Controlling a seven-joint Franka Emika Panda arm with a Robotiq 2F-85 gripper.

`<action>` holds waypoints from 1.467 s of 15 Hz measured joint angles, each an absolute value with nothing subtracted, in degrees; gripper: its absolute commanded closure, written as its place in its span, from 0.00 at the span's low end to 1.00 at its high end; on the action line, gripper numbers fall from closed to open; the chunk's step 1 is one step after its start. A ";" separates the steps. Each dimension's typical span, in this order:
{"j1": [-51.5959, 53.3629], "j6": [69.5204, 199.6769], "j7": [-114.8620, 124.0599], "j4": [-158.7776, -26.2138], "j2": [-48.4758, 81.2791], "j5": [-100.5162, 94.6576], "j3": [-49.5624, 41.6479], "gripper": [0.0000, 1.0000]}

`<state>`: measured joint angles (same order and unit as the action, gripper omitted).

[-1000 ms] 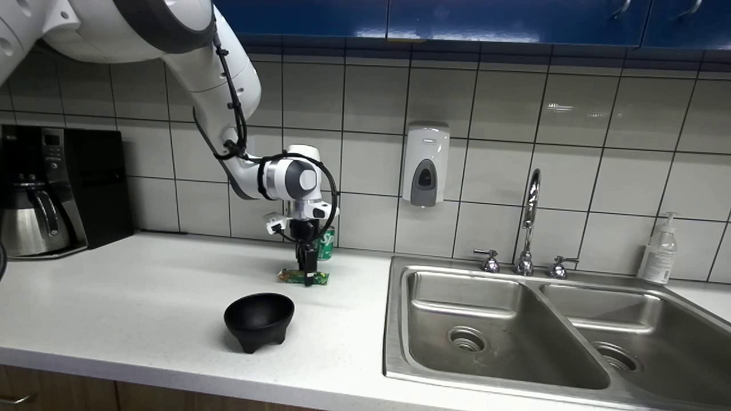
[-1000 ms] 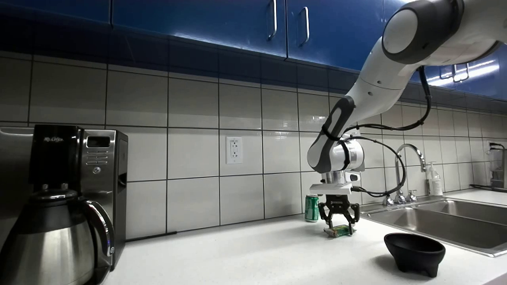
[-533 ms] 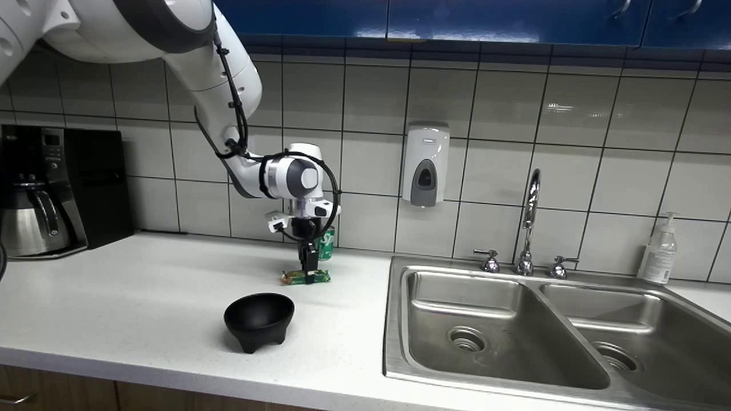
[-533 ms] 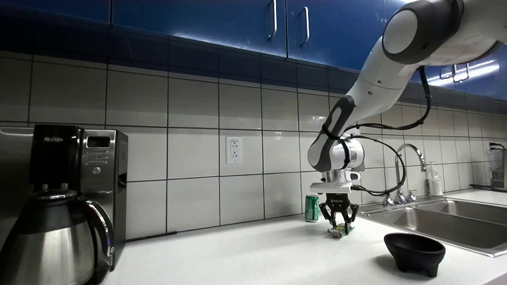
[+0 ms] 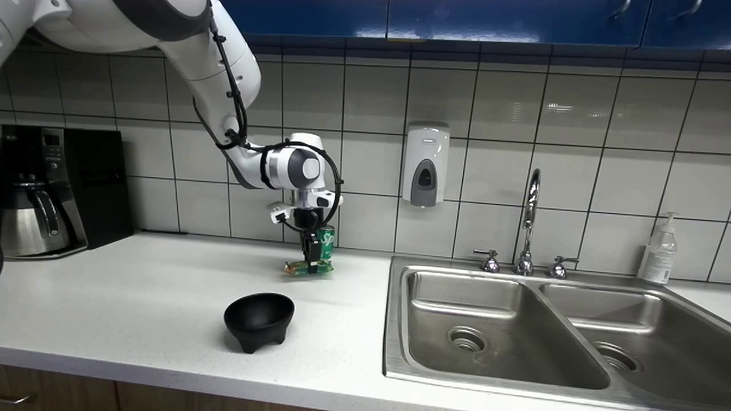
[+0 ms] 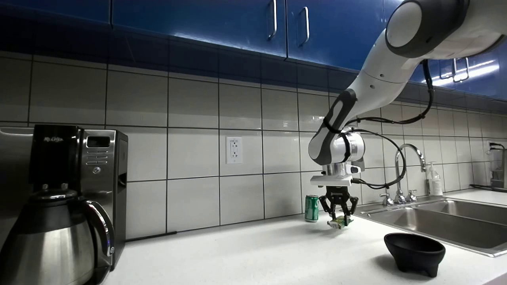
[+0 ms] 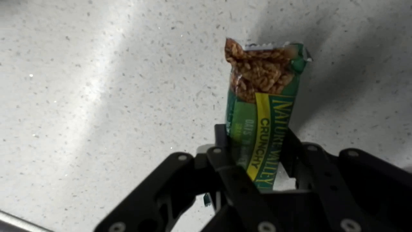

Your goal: Pick up the green rectangular object and put it in the black bowl

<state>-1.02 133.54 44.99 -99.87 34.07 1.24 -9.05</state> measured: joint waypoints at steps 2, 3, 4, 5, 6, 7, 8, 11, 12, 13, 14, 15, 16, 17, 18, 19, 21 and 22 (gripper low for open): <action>-0.96 132.67 44.29 -100.61 32.07 1.24 -9.00 0.84; -0.91 132.04 43.88 -101.11 31.01 1.24 -8.95 0.84; -0.84 131.31 43.38 -101.92 29.72 1.24 -8.90 0.84; -0.79 130.48 42.74 -102.76 28.54 1.24 -8.82 0.84; -0.75 129.72 41.91 -103.93 27.19 1.24 -8.70 0.84; -0.68 129.23 41.04 -105.30 25.76 1.24 -8.64 0.84; -0.61 128.89 40.14 -106.77 24.29 1.24 -8.59 0.84; -0.53 128.41 37.62 -111.09 19.81 1.22 -8.47 0.84; -0.53 128.25 36.76 -112.48 18.30 1.20 -8.46 0.84; -0.53 128.12 35.99 -113.79 16.84 1.16 -8.46 0.84; -0.53 128.08 35.31 -115.09 15.42 1.12 -8.46 0.84; -0.53 128.08 34.67 -116.49 13.91 1.06 -8.46 0.84; -0.53 128.08 34.20 -117.93 12.37 0.84 -8.47 0.84; -0.54 128.08 33.79 -119.34 10.91 0.63 -8.47 0.84; -0.57 128.08 33.35 -120.70 9.51 0.35 -8.48 0.84; -0.62 128.08 32.97 -122.10 8.09 -0.07 -8.49 0.84; -0.80 128.09 32.25 -124.90 5.30 -0.96 -8.52 0.84; -0.95 128.11 32.11 -126.18 4.02 -1.63 -8.53 0.84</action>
<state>-0.95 128.11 32.11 -126.18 4.02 -1.63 -8.53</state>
